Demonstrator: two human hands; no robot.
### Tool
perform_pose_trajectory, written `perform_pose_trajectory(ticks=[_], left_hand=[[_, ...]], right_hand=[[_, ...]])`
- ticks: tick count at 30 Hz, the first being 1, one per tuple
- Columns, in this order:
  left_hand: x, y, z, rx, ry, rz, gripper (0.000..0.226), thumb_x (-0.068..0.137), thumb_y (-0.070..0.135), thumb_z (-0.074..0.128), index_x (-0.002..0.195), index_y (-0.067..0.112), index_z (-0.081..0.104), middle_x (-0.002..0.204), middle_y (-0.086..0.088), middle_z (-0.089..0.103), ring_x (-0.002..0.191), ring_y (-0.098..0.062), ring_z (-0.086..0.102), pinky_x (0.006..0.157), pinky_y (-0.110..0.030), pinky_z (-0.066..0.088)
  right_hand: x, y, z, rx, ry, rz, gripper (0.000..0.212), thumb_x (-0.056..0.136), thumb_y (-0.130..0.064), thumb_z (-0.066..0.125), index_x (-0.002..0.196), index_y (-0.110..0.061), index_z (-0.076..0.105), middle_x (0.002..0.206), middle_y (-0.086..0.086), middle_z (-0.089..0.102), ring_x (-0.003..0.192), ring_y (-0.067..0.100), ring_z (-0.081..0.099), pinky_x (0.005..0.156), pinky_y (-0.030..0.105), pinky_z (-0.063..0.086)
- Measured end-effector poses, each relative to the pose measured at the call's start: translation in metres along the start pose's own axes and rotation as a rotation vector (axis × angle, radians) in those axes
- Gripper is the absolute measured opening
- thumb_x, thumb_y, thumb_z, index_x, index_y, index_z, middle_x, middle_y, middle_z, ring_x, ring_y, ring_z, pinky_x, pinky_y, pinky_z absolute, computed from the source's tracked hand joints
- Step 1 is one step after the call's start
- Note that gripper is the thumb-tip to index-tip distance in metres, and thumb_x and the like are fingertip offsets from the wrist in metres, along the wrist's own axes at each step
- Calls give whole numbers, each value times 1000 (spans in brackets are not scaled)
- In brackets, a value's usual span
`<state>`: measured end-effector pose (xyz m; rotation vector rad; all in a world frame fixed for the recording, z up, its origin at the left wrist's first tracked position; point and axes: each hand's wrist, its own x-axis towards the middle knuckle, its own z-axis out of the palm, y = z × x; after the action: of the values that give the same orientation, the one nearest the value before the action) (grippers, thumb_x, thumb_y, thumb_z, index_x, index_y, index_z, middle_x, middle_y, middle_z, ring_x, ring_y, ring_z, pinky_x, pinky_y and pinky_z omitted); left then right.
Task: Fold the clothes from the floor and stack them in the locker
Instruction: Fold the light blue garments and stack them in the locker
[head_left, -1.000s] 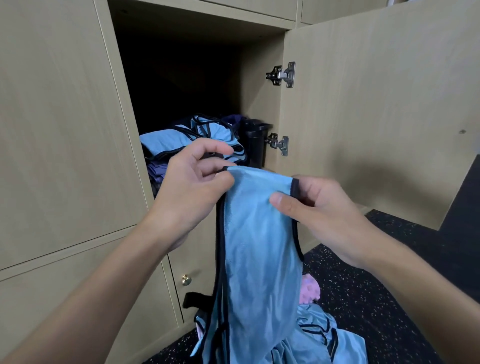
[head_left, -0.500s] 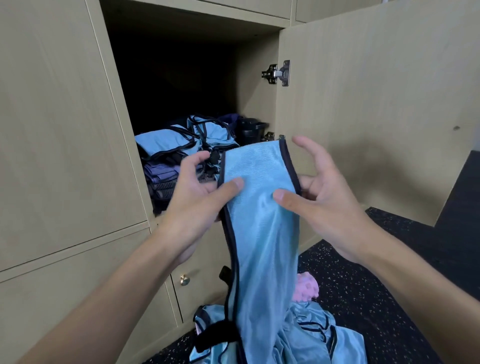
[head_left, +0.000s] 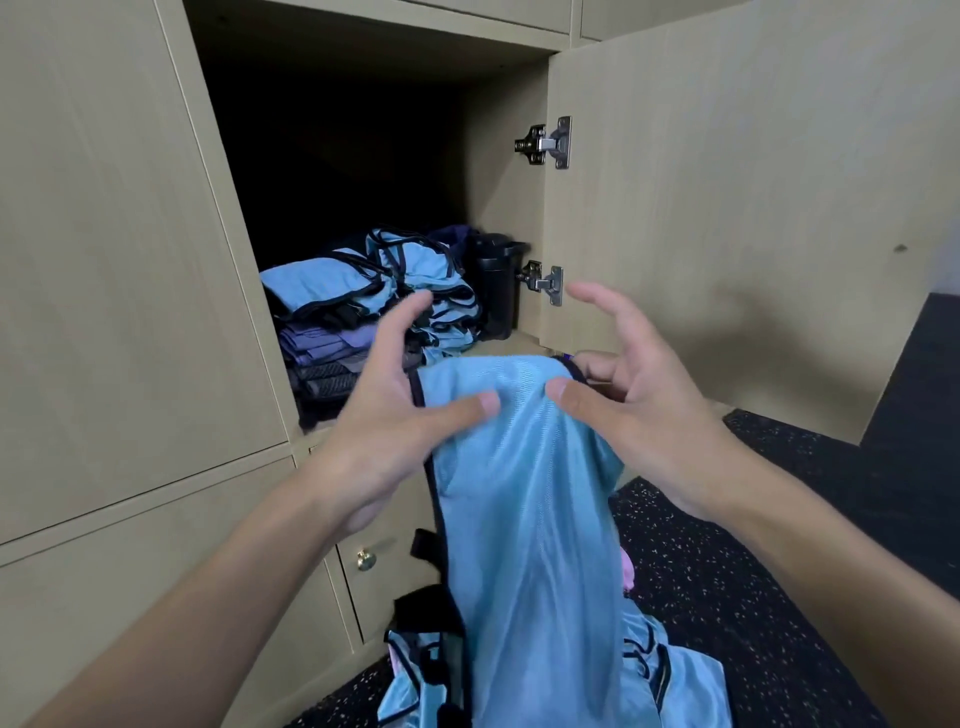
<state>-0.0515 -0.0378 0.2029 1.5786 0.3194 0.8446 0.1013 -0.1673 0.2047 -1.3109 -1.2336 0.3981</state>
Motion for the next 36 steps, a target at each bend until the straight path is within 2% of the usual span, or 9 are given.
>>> perform_pose_trajectory(ticks=[3, 6, 8, 14, 17, 21, 25, 30, 36], left_hand=[[0, -1, 2, 60, -28, 18, 84, 82, -12, 71, 140, 42, 43, 108, 19, 73, 107, -21, 71, 95, -40, 57], [2, 4, 0, 5, -21, 34, 76, 85, -13, 67, 137, 36, 45, 104, 1, 76, 101, -28, 72, 86, -37, 60], [2, 3, 1, -32, 3, 39, 73, 85, -11, 67, 137, 35, 45, 109, -8, 75, 101, -29, 72, 82, -35, 60], [-7, -20, 14, 133, -109, -3, 94, 65, 17, 93, 134, 58, 43, 140, 19, 52, 126, 0, 54, 99, -29, 52], [-5, -23, 17, 132, -68, 12, 90, 61, 22, 92, 130, 60, 47, 145, 10, 51, 134, -26, 51, 103, -44, 50], [-1, -14, 17, 56, 89, 65, 78, 74, 4, 85, 129, 49, 53, 116, 31, 62, 114, -7, 64, 94, -34, 56], [-1, -15, 15, -51, 48, -11, 88, 69, 11, 90, 131, 54, 46, 130, 2, 64, 112, -20, 68, 95, -41, 56], [-7, -20, 25, 55, 13, -1, 96, 61, 20, 92, 133, 59, 43, 132, 39, 45, 135, -8, 46, 109, -42, 45], [1, -2, 11, -91, 120, 69, 82, 75, -9, 79, 132, 44, 52, 135, 5, 60, 108, -17, 70, 92, -36, 58]], right_hand=[[0, -1, -2, -11, 9, 12, 70, 93, -4, 64, 139, -48, 33, 83, -6, 74, 74, 8, 68, 77, 29, 52], [-2, -4, -3, -36, -97, 84, 85, 84, -6, 76, 142, -51, 33, 108, 4, 73, 89, 21, 74, 80, 38, 60], [-3, -4, 0, -34, -93, 97, 82, 85, -1, 73, 141, -47, 36, 97, 15, 74, 83, 33, 73, 78, 47, 61], [0, -2, 1, 12, 38, 46, 76, 89, 1, 68, 134, -53, 38, 84, 15, 73, 85, 45, 68, 82, 62, 55], [0, -1, -2, 23, 22, 60, 79, 88, -2, 70, 137, -52, 35, 88, 9, 75, 84, 35, 71, 83, 55, 58], [-1, 0, -7, 4, -110, 130, 95, 82, 0, 76, 145, -50, 24, 98, 0, 76, 91, 19, 74, 82, 33, 58], [-1, 0, -6, 56, -62, 107, 88, 83, 7, 72, 137, -51, 32, 100, 5, 76, 91, 21, 74, 77, 33, 58], [1, 2, -4, 71, -9, 65, 87, 82, 5, 74, 132, -55, 35, 98, 6, 76, 90, 22, 73, 85, 39, 58], [3, 1, -16, 128, 97, 165, 77, 84, -2, 73, 141, -39, 36, 86, 4, 74, 82, 18, 72, 76, 25, 55]])
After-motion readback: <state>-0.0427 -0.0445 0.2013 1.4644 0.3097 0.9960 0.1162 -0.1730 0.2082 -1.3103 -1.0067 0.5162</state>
